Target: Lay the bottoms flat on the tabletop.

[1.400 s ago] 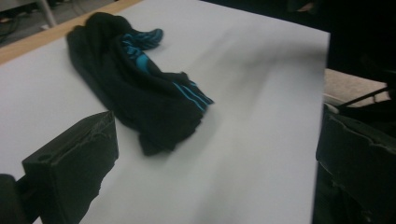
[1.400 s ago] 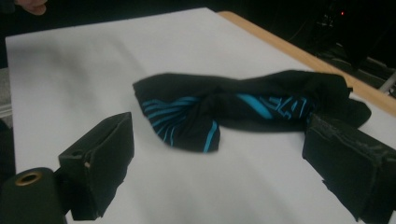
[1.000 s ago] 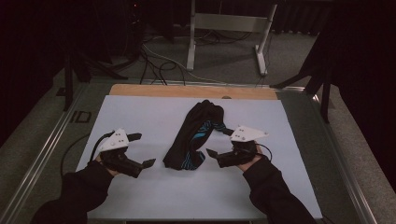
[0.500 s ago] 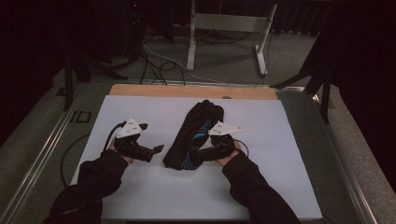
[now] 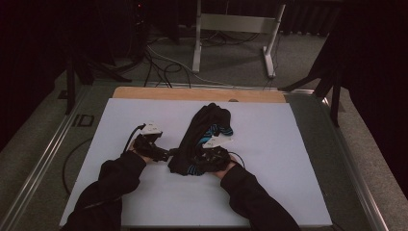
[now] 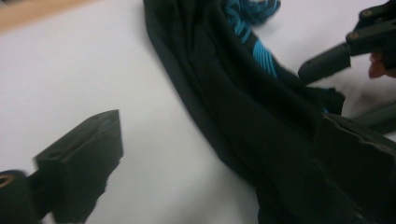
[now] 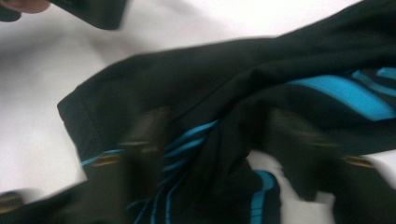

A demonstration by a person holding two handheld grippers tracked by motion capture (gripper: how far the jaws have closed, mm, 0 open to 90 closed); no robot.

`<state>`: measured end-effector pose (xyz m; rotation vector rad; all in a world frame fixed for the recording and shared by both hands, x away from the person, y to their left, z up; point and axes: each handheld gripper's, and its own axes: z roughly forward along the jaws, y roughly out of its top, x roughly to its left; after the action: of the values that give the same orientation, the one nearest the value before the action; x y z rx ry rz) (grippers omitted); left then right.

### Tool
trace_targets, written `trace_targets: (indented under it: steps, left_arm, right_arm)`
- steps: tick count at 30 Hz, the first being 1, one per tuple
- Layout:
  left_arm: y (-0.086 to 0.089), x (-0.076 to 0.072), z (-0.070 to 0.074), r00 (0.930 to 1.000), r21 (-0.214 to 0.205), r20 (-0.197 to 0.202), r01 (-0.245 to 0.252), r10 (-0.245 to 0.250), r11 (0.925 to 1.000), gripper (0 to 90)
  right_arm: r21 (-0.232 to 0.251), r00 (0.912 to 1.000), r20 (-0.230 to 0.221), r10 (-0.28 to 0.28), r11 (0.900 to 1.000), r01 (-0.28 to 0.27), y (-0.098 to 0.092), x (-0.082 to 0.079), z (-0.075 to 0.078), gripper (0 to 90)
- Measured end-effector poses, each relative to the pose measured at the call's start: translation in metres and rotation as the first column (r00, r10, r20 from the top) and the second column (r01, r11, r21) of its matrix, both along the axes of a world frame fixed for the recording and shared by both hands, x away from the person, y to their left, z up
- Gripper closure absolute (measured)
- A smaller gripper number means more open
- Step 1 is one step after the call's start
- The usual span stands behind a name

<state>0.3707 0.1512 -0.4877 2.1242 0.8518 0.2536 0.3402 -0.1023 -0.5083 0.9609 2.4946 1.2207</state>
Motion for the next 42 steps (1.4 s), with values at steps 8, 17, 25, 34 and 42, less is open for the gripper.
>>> trace_targets:
  steps: [8, 17, 25, 34, 42]
  left_arm:
    - [-0.010, 0.005, -0.015, 0.9975, 0.021, -0.069, -0.016, 0.017, 0.9996, 23.6]
    - [-0.011, 0.008, -0.023, 0.9936, 0.031, -0.108, -0.029, 0.033, 0.9991, 39.0]
    - [-0.020, 0.008, -0.031, 0.9940, 0.051, -0.109, -0.009, 0.015, 0.9986, 43.0]
    - [-0.037, 0.005, -0.029, 0.9905, 0.087, -0.118, 0.081, -0.070, 0.9929, 70.3]
    - [-0.025, -0.006, -0.013, 0.9886, 0.069, -0.115, 0.105, -0.096, 0.9921, 89.0]
  right_arm:
    - [-0.078, 0.9999, 0.008, 0.015, 0.9968, -0.015, -0.015, -0.002, 0.003, 86.0]
    - [-0.135, 0.9985, 0.051, -0.019, 0.9906, 0.026, -0.065, -0.016, 0.014, 86.2]
    - [-0.143, 0.9914, 0.080, -0.104, 0.9830, 0.115, -0.111, -0.024, 0.020, 86.2]
    - [-0.147, 0.9888, 0.082, -0.124, 0.9798, 0.136, -0.126, -0.030, 0.018, 86.2]
    - [-0.155, 0.9882, 0.098, -0.118, 0.9791, 0.132, -0.131, -0.034, 0.021, 86.2]
